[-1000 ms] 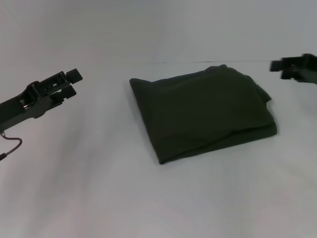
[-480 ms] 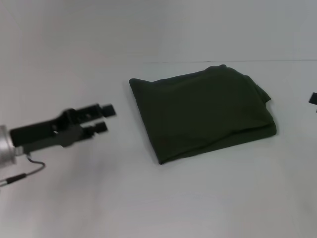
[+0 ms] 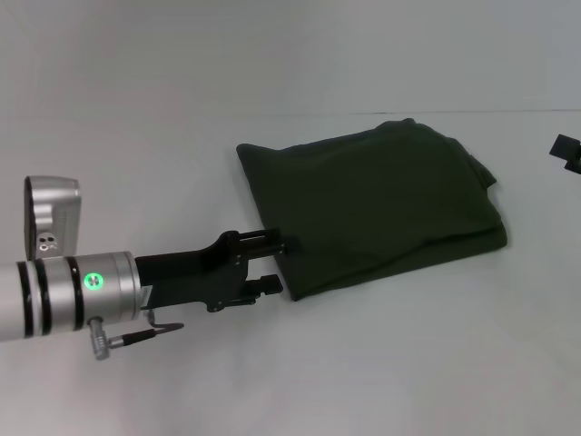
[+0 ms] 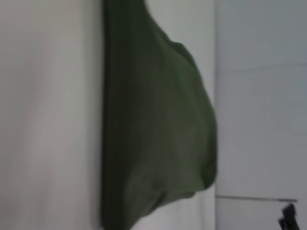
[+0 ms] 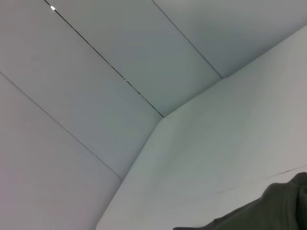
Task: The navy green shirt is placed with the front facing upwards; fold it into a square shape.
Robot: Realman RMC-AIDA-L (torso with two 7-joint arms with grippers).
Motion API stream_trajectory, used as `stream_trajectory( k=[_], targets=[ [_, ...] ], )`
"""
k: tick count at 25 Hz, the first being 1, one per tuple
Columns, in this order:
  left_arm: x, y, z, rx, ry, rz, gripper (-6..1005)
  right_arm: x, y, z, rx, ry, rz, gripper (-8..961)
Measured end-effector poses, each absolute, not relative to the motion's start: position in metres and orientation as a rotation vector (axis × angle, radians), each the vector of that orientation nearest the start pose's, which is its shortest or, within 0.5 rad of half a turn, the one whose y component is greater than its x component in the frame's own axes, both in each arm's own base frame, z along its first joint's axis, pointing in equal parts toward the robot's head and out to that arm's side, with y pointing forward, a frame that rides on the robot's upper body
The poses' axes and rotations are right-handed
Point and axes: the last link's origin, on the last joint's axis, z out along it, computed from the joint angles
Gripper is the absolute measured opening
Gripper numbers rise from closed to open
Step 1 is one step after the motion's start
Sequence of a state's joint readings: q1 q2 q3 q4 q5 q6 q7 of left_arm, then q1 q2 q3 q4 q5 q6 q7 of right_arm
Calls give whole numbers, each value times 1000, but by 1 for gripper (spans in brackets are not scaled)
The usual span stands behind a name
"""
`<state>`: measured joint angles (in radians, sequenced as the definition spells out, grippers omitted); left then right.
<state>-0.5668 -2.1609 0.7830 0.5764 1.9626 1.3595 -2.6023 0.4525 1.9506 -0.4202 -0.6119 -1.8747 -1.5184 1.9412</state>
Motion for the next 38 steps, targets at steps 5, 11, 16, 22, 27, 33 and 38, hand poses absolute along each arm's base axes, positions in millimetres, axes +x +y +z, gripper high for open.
stream_trajectory(
  k=[5, 11, 16, 22, 27, 33, 38],
  targets=[
    [-252, 344, -71, 1828, 2419, 832, 766, 319, 339, 97, -2067, 1400, 1073, 908],
    [-253, 348, -81, 1777, 2488, 820, 765, 316, 342, 100, -2065, 1383, 1099, 909],
    [-252, 349, -89, 1751, 2513, 803, 765, 313, 346, 102, -2071, 1369, 1100, 910],
    [-252, 348, -94, 1735, 2532, 792, 765, 311, 347, 102, -2077, 1364, 1107, 910],
    [-254, 347, -95, 1746, 2542, 778, 765, 310, 347, 100, -2078, 1368, 1111, 909],
    [-255, 343, -101, 1746, 2547, 744, 765, 311, 346, 99, -2075, 1372, 1112, 909],
    [-254, 344, -102, 1758, 2545, 737, 765, 312, 345, 98, -2071, 1378, 1111, 910]
  ],
)
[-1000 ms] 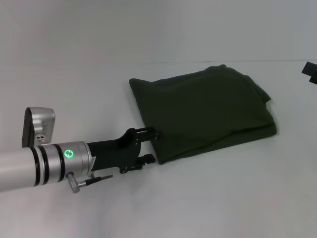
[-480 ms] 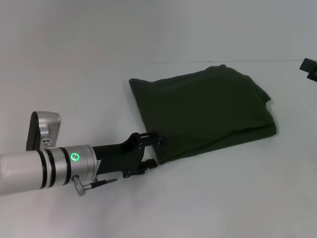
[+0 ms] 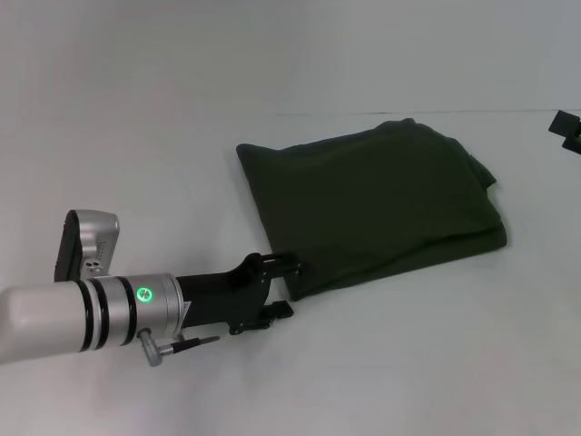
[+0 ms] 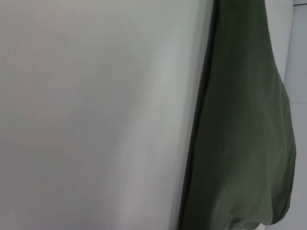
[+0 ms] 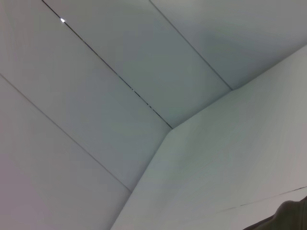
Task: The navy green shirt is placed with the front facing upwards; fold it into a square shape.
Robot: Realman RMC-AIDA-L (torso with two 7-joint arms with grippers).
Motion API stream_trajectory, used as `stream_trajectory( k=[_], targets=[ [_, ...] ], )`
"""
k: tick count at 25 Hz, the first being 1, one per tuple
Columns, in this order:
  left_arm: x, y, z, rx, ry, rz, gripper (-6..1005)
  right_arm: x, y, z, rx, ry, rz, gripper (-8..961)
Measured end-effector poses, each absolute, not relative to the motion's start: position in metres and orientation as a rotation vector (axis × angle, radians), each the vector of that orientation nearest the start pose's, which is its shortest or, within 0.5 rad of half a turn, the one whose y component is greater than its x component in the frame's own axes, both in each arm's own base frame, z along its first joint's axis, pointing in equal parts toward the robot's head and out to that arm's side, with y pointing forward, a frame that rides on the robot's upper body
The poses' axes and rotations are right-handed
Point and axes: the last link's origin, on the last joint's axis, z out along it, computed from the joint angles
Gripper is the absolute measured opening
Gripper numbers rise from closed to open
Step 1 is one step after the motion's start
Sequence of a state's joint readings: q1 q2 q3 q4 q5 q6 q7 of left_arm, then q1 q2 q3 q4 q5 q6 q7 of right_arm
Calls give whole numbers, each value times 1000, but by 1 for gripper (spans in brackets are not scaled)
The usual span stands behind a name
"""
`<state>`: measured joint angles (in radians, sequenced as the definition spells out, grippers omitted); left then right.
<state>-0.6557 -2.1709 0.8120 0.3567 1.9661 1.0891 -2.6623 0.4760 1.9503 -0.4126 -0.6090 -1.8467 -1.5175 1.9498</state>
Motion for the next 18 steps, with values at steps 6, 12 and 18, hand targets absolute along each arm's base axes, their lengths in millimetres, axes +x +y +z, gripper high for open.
stream_trajectory(
  k=[6, 12, 18],
  targets=[
    [-249, 346, -106, 1773, 2540, 722, 765, 315, 343, 100, -2052, 1382, 1121, 910],
    [-248, 352, -108, 1803, 2557, 724, 766, 316, 341, 98, -2045, 1391, 1132, 909],
    [-249, 357, -107, 1801, 2579, 768, 765, 317, 340, 98, -2041, 1392, 1137, 909]
  ],
)
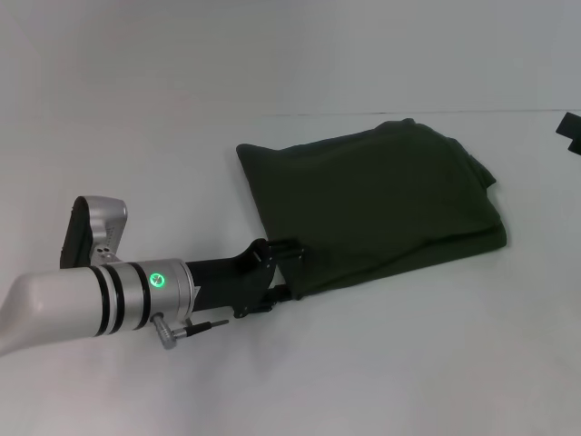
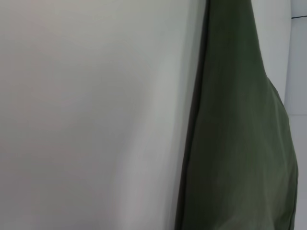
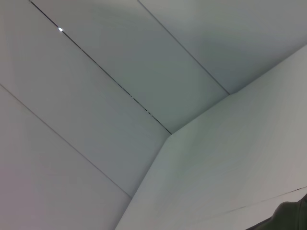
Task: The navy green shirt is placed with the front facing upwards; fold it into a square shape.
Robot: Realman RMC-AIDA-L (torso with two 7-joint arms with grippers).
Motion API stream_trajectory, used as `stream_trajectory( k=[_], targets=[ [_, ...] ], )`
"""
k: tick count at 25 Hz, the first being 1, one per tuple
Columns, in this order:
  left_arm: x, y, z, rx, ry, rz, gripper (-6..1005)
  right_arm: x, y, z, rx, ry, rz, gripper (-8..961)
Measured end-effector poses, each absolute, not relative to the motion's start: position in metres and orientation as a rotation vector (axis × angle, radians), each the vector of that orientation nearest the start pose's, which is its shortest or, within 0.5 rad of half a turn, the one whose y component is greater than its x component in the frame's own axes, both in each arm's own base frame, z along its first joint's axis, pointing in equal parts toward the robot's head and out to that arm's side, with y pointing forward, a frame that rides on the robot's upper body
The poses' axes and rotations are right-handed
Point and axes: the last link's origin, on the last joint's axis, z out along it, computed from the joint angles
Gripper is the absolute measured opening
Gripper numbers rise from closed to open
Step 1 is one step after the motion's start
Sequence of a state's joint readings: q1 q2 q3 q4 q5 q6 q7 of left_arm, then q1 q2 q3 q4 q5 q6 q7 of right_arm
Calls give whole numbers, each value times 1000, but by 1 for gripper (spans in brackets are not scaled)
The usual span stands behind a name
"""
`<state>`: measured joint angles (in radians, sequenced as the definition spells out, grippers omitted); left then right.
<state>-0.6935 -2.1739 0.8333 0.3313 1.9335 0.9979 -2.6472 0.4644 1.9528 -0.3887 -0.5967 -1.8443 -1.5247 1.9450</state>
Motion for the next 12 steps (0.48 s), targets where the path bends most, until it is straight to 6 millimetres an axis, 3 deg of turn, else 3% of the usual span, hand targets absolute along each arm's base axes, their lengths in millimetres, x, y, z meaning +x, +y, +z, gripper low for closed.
stream_trajectory(
  k=[12],
  targets=[
    [-241, 353, -113, 1859, 2529, 686, 749, 318, 338, 99, -2031, 1393, 1150, 910]
  ],
)
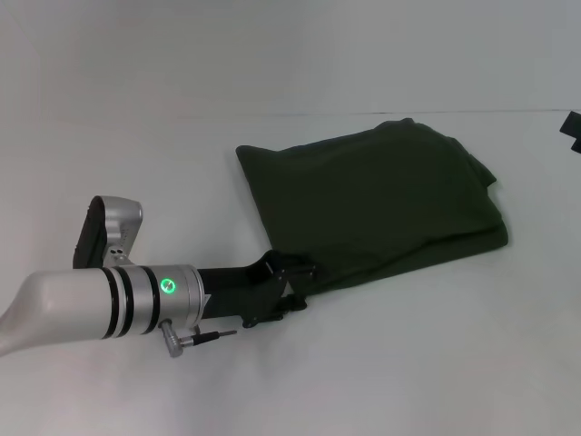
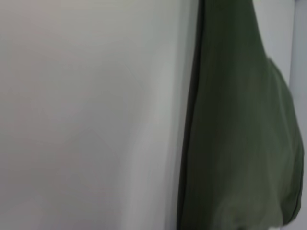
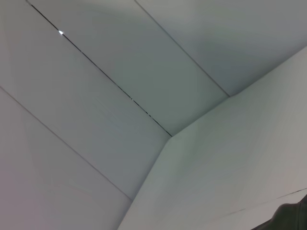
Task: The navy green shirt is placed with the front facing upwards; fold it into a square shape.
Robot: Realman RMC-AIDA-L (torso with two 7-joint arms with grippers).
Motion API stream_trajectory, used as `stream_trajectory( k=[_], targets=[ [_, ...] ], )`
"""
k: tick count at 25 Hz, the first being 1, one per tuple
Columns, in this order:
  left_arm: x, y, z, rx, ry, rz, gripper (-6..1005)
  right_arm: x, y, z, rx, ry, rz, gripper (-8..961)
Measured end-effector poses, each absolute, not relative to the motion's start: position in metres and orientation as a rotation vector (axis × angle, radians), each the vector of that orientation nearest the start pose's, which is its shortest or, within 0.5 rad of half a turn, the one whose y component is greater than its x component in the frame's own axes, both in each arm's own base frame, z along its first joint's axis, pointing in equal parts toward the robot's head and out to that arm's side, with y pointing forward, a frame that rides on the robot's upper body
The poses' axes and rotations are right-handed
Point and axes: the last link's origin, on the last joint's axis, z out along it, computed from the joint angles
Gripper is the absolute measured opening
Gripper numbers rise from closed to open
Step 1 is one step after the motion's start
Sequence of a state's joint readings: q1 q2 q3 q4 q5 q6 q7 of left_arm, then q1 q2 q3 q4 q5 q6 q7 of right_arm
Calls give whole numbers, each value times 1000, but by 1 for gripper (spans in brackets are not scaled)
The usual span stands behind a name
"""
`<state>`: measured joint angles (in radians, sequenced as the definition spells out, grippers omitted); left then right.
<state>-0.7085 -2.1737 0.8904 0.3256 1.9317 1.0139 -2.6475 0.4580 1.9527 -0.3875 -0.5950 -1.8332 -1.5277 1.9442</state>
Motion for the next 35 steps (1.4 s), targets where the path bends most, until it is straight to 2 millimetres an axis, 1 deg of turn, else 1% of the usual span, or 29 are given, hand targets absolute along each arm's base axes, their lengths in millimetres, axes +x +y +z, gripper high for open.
stream_trajectory(
  k=[1, 9, 14, 20, 24, 26, 30, 35],
  targets=[
    [-241, 353, -113, 1861, 2524, 680, 745, 318, 338, 100, -2030, 1394, 1151, 910],
    [-239, 354, -114, 1875, 2517, 671, 544, 320, 336, 100, -2023, 1401, 1153, 909],
    [-239, 354, -113, 1874, 2521, 674, 310, 320, 336, 100, -2023, 1401, 1153, 909],
    [-243, 352, -113, 1857, 2532, 679, 79, 320, 336, 100, -2021, 1403, 1152, 910],
    [-247, 348, -110, 1879, 2511, 665, 53, 321, 335, 100, -2017, 1406, 1149, 910],
    [-253, 345, -104, 1894, 2500, 681, 46, 322, 335, 99, -2013, 1411, 1148, 910],
    [-268, 336, -87, 1897, 2500, 733, 45, 326, 332, 96, -1998, 1439, 1152, 909],
    [-296, 320, -61, 1877, 2541, 805, 45, 329, 330, 91, -1977, 1471, 1159, 909]
  ],
)
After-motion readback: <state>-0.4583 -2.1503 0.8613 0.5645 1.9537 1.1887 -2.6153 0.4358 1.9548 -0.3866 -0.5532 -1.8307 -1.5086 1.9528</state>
